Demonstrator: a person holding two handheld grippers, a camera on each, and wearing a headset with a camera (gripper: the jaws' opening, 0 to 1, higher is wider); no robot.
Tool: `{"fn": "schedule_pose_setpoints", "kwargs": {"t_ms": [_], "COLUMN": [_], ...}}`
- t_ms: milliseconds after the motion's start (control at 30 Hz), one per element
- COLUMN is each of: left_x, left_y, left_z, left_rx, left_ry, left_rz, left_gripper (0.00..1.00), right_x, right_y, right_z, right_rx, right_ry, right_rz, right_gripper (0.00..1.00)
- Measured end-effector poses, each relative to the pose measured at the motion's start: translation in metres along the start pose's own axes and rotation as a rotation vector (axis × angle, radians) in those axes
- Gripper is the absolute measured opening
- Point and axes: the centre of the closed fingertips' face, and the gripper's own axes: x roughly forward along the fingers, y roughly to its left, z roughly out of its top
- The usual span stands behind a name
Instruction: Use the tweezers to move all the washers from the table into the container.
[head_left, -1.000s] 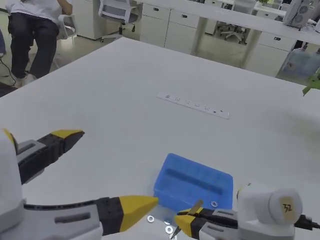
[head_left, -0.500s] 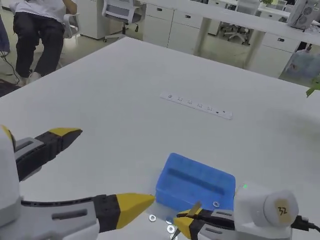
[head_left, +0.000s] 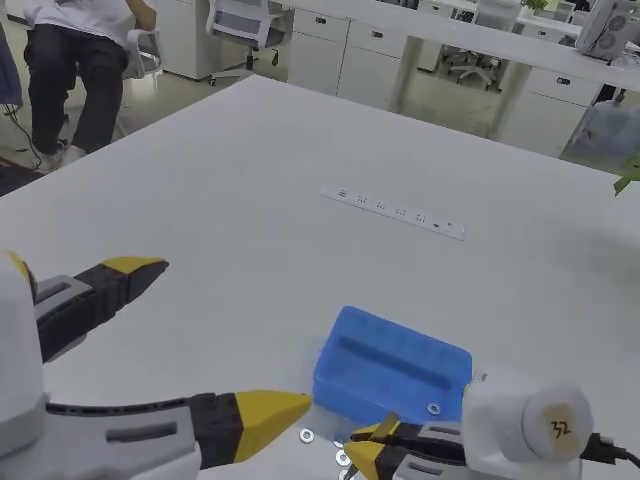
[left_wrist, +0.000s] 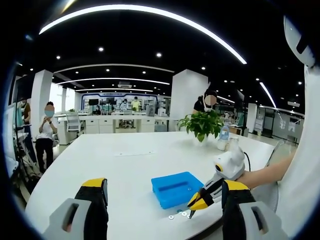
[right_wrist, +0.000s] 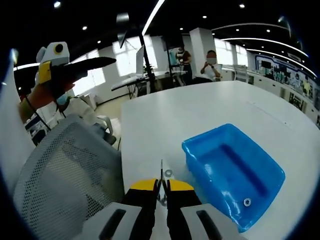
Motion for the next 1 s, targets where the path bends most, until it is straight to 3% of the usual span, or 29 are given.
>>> {"fn": "schedule_pose_setpoints", "kwargs": {"t_ms": [267, 500, 600, 1000], "left_x": [0.003, 0.004, 0.004, 0.005], "left_y": [-0.002, -0.002, -0.002, -0.003], "left_z": [0.000, 0.001, 0.001, 0.001], "left_rx": [0.002, 0.005, 0.008, 0.017], "left_ry": [0.001, 0.000, 0.001, 0.006], "left_rz": [-0.008, -0.013, -0.013, -0.021], "left_gripper": [0.96, 0.96, 0.96, 0.96], "right_x": [0.002, -0.004, -0.010, -0.033], "right_y": [0.007, 0.002, -0.001, -0.012], "right_z": [0.000, 0.001, 0.007, 0.035], "right_rx": [-0.112, -0.080, -0.047, -0.031], "right_ry": [0.029, 0.015, -0.009, -0.071], "right_rz": [0.013, 0.001, -0.008, -0.040], "right_gripper": [0.02, 0.02, 0.02, 0.02]}}
